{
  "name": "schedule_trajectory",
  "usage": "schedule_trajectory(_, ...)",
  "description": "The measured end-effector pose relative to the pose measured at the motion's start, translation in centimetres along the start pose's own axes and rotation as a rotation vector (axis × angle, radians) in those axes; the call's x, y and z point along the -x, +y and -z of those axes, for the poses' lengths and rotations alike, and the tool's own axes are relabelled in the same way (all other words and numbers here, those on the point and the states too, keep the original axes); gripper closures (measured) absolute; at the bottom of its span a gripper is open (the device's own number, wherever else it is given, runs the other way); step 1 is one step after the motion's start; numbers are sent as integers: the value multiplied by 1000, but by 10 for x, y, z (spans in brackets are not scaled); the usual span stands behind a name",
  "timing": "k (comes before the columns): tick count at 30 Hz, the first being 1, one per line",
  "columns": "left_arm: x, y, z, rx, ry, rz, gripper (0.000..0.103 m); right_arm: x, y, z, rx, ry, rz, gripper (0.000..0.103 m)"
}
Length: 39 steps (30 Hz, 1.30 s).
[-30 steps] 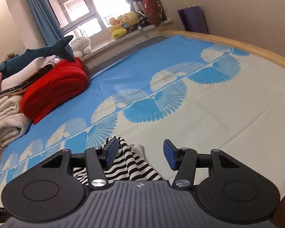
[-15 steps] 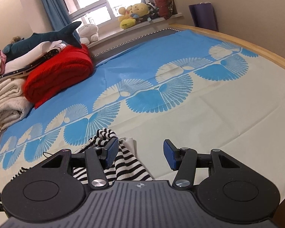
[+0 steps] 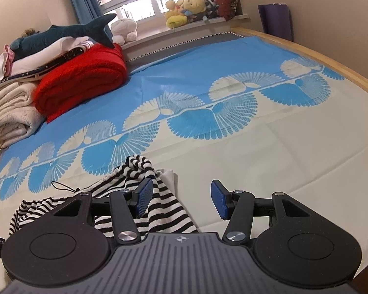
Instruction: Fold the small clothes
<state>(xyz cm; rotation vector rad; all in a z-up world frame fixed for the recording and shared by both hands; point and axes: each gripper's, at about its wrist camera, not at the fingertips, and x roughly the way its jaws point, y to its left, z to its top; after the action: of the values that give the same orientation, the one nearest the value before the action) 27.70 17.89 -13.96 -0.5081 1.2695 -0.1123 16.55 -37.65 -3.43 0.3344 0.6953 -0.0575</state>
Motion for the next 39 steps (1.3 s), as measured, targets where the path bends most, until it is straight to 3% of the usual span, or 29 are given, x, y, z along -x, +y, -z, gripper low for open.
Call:
schedule_trajectory(2, 12, -8, 3, -18, -44, 41, 93, -4, 3, 1, 6, 10, 7, 49)
schedule_trajectory(8, 46, -46, 14, -96, -163, 299, 93, -9, 7, -1, 25, 5, 36, 49)
schedule_trajectory(12, 41, -96, 16, -130, -162, 449, 93, -10, 11, -4, 84, -17, 56, 49)
schedule_trajectory(15, 26, -152, 15, -177, -122, 499, 93, -9, 9, -6, 91, -24, 50, 49)
schedule_trajectory(20, -18, -266, 37, -289, -29, 519, 93, -3, -1, -9, 78, -45, 54, 49)
schedule_trajectory(22, -42, -300, 48, -292, -8, 480, 90, 2, -6, -10, 62, -53, 59, 49)
schedule_trajectory(24, -62, -326, 59, -283, 15, 438, 79, 8, -11, -11, 43, -66, 60, 49)
schedule_trajectory(25, -72, -335, 61, -276, 41, 457, 72, 11, -14, -12, 39, -76, 60, 49)
schedule_trajectory(28, -72, -340, 61, -249, 99, 588, 63, 18, -21, -12, 29, -93, 51, 49)
schedule_trajectory(29, -68, -342, 59, -260, 91, 609, 54, 20, -23, -12, 27, -96, 45, 49)
schedule_trajectory(30, -59, -339, 57, -270, 60, 613, 53, 22, -25, -11, 25, -99, 37, 49)
schedule_trajectory(33, -35, -315, 41, -268, -50, 509, 53, 25, -28, -11, -4, -98, -20, 49)
schedule_trajectory(37, -21, -279, 28, -214, -103, 383, 54, 20, -15, -9, -42, -70, -180, 49)
schedule_trajectory(39, -12, -266, 23, -234, -126, 330, 54, 14, 3, -7, -13, -25, -279, 46)
